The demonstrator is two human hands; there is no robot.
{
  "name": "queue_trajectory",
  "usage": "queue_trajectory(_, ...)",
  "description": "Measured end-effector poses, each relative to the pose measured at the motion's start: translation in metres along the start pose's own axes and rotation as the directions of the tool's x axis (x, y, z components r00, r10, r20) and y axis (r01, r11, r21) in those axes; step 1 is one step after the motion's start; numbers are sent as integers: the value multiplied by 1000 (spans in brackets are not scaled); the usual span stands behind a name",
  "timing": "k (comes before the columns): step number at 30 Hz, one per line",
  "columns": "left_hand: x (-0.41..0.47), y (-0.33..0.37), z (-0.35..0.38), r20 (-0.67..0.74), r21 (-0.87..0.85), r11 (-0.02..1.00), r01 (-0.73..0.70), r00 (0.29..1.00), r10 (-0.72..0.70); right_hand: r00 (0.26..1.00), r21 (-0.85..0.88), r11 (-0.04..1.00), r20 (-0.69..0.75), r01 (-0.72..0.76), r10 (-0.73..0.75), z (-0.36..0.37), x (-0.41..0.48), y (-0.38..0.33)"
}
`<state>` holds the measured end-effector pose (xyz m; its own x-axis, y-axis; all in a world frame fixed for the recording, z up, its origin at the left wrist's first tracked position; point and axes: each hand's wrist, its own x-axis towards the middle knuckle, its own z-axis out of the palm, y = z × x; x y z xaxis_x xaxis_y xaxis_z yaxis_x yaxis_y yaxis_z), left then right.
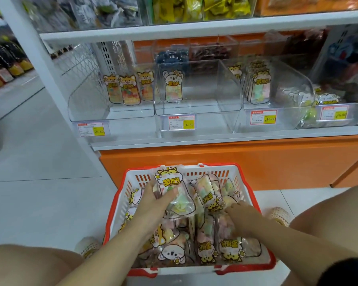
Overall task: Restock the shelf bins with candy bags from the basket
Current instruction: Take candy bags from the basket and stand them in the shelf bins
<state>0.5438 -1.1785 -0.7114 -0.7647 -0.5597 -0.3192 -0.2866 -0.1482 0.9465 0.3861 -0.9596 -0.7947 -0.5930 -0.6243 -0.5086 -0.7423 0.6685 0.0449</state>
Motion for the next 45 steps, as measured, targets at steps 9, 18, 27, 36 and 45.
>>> queue_trajectory(9,3,-3,-3,27,67,997,-25,999,23,998,333,942,70,-32,9,-42,-6,8)
queue_trajectory(18,-6,23,15,103,24,996,-86,991,83,746,790,544,-538,283,392,-134,-55,33)
queue_trajectory(27,-1,90,59,228,-181,975,-129,959,169,723,775,-119,-506,621,470,-162,-80,14)
queue_trajectory(36,13,134,93,352,-387,922,-25,920,172,851,655,-544,-380,525,363,-171,-79,27)
queue_trajectory(45,25,170,124,332,-59,949,-310,891,311,829,852,-41,-494,521,262,-215,-94,68)
